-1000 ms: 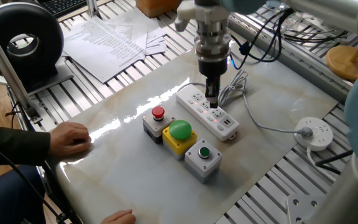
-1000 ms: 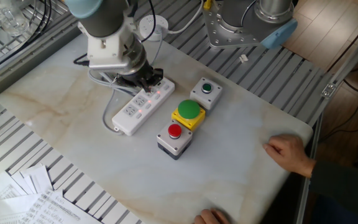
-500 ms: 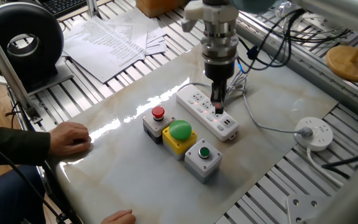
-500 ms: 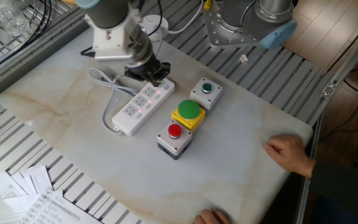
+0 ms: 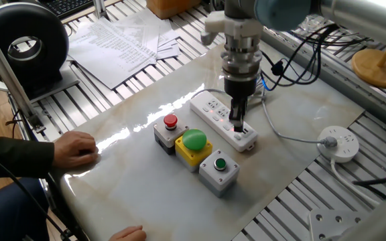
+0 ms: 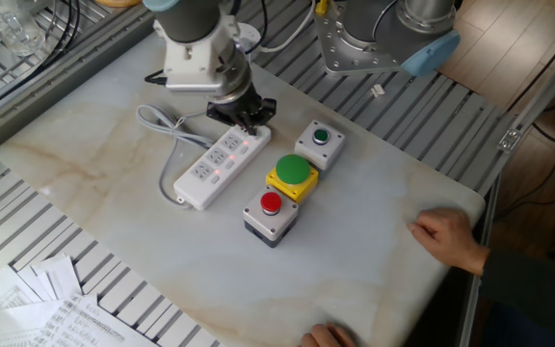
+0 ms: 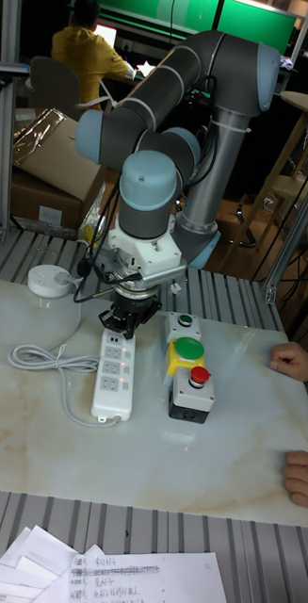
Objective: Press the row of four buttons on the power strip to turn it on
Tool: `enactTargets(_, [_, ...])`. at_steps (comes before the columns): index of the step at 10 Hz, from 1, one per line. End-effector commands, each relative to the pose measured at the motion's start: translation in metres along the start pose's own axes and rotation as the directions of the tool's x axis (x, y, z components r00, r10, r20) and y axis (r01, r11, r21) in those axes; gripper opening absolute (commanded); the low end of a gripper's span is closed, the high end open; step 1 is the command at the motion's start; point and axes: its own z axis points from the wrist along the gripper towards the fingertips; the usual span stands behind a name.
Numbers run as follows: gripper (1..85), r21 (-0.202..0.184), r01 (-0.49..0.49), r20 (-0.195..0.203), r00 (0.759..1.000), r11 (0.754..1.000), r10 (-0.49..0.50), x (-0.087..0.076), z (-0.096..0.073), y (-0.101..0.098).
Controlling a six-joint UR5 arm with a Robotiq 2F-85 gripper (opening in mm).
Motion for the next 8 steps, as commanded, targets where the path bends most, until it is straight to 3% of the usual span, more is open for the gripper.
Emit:
enactTargets(1, [1.0, -0.003, -0.013, 0.028, 1.000, 1.000, 0.013, -0.005, 0.010, 0.005])
enactTargets(6, [1.0, -0.009, 0.001, 0.061, 0.998, 1.000, -0.001, -0.004, 0.026, -0.001])
enactTargets(8, [1.0, -0.074, 0.027, 0.040, 0.999, 0.997, -0.024, 0.003, 0.008, -0.007])
